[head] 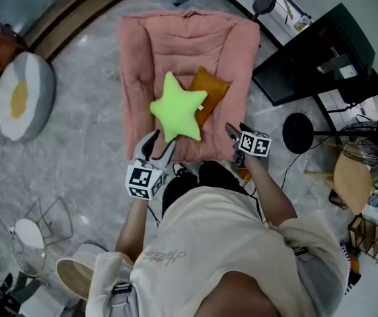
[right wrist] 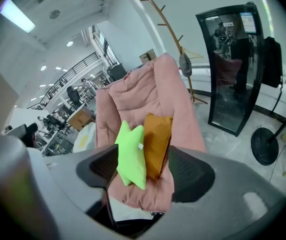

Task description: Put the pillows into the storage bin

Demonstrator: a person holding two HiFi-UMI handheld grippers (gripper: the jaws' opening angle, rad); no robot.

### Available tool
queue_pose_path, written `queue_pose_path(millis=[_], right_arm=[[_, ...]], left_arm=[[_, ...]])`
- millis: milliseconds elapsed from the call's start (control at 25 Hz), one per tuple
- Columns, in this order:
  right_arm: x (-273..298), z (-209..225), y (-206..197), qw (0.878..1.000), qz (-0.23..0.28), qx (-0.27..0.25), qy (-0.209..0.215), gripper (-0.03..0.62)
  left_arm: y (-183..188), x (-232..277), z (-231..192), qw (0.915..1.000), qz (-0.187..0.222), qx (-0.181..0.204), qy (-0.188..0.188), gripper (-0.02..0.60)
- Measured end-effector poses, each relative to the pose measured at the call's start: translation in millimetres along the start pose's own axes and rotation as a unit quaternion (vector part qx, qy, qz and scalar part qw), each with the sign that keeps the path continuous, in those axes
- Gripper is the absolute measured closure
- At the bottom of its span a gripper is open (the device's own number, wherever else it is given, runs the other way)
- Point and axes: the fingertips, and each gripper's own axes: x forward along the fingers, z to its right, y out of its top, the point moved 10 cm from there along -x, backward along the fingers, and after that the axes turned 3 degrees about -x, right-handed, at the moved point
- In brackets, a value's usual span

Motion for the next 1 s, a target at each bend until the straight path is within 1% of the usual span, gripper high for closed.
queue_pose_path(millis=[200,280,400,480,600,760,840,1000], right_arm=[[33,-4,33,0.999,-0.013,-0.021,0.033,0.278],[52,-6,43,0.998,-0.024,-0.026,0.045,0.278],[84,-8,56,0.996,-0.046,-0.034,0.061,0.278],[108,-9,65,0.994,-0.063,-0.042,0.075,0.278],[146,-11,64,0.989,-0.098,-0.046,0.101,0.278],[188,-14,60,0.979,-0.146,-0.062,0.124,0.278],[208,-13,64,0.976,-0.162,-0.057,0.130,0.278],[240,-16,64,0.969,-0.193,-0.047,0.146,0.278]], left_arm=[[9,-2,-4,0.9992,0.007,-0.018,0.034,0.336],[16,-6,-9,0.9975,0.015,-0.035,0.059,0.337],[27,-11,-17,0.9925,0.025,-0.064,0.101,0.337],[34,-10,-21,0.9895,0.026,-0.069,0.124,0.336],[42,-5,-26,0.9859,0.015,-0.069,0.152,0.337],[50,1,-27,0.9789,0.005,-0.084,0.186,0.334],[49,7,-27,0.9768,-0.002,-0.093,0.193,0.331],[42,13,-28,0.9733,-0.029,-0.101,0.204,0.325]])
